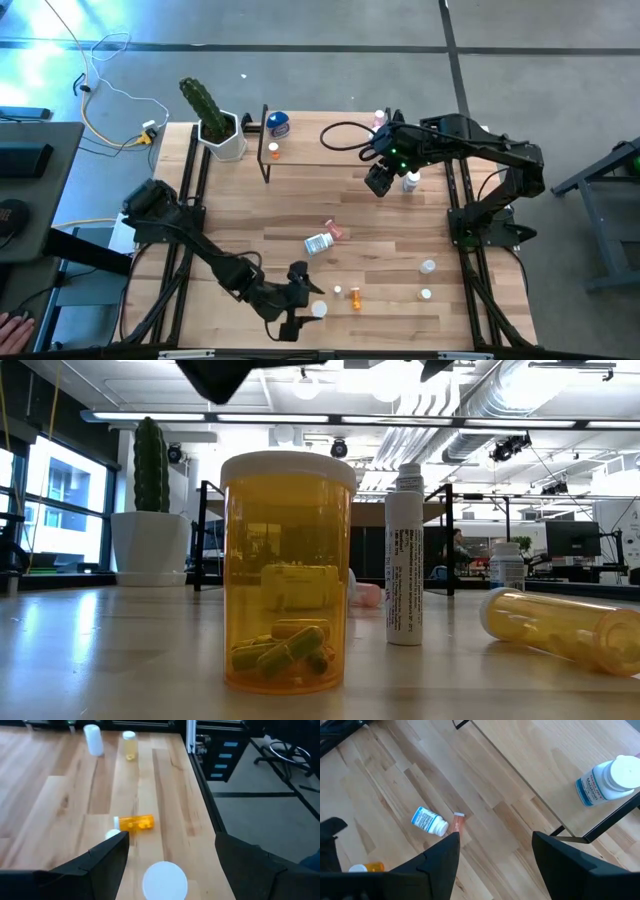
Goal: Pick and place medicine bottles onto shelf by color
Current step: Put the big orange pill bottle on the shelf
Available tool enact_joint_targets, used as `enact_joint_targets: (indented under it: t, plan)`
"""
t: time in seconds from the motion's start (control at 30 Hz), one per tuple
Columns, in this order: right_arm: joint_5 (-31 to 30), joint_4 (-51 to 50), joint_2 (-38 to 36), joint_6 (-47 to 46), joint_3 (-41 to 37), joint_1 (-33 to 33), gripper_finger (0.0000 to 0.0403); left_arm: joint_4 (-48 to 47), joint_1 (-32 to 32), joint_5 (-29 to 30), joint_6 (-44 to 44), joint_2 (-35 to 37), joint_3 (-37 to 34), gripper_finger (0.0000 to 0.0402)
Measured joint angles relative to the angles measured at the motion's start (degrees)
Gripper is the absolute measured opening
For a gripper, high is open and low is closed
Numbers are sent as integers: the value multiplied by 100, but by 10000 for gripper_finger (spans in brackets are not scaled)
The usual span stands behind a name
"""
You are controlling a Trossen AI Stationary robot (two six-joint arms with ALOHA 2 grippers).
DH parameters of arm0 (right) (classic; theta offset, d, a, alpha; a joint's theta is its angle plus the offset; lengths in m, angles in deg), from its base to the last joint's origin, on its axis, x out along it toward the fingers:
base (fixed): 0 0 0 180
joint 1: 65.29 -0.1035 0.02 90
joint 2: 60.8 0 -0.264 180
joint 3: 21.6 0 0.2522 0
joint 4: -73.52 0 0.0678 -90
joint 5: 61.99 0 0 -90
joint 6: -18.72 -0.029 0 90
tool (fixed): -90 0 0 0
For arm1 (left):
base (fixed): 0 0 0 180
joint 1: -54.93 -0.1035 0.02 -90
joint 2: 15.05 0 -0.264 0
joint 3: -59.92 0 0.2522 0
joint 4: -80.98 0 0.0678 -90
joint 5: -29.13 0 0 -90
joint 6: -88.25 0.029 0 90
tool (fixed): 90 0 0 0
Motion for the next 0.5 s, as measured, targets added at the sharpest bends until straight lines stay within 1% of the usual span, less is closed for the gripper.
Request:
enact_joint_targets:
  t: [0.2,0.5]
  plan:
    - [2,1,0,0,0,0,239,114,10,-271,-11,-340,0,287]
    - [2,3,0,-67,0,0,239,221,9,-269,-6,-666,0,287]
